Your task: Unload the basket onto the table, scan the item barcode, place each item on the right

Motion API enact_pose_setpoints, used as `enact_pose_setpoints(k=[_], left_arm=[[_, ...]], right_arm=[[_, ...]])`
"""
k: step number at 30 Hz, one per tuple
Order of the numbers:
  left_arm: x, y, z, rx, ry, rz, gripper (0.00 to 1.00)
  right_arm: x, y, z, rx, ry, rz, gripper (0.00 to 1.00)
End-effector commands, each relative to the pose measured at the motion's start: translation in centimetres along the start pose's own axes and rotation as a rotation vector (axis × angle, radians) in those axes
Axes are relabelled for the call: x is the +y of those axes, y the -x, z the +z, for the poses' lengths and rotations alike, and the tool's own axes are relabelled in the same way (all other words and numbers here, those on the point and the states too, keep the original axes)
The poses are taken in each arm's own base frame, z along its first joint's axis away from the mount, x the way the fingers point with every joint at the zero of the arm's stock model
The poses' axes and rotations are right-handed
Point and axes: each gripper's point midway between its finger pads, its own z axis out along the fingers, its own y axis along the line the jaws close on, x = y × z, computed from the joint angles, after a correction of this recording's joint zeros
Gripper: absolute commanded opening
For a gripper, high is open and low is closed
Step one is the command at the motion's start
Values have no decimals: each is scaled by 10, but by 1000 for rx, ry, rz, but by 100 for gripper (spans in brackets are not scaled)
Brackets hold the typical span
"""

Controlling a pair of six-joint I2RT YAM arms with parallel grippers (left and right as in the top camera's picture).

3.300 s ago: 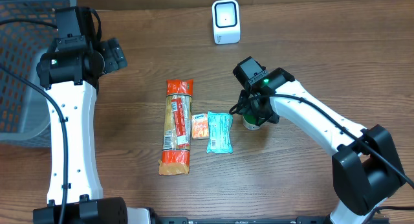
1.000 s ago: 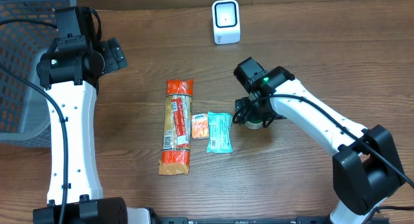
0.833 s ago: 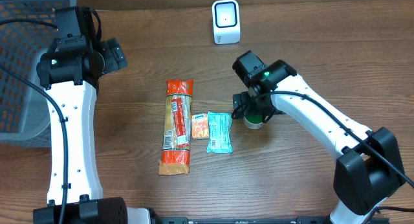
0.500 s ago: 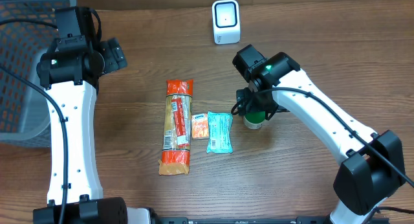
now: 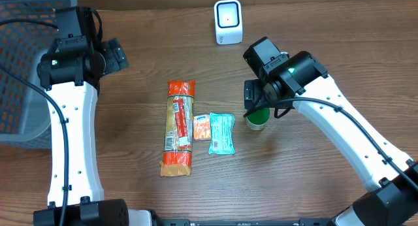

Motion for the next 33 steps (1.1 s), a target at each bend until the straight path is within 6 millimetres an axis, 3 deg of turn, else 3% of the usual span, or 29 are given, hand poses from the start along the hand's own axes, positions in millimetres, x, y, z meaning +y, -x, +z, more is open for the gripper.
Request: enact_pose_setpoints(k=[1, 6, 16, 26, 33], left_arm=[[3, 8, -10, -35, 5, 0, 100], [3, 8, -10, -35, 5, 0, 100], [3, 8, -10, -35, 5, 0, 100], [3, 8, -10, -35, 5, 0, 100], [3, 8, -10, -35, 5, 0, 99]], right_arm=[[3, 5, -11, -29, 24, 14, 100], [1, -1, -4, -7, 11, 57, 100], [3, -25, 40, 61, 14, 51, 100], [7, -29, 61, 58, 33, 53, 100], [25, -25, 77, 69, 92, 56, 100]])
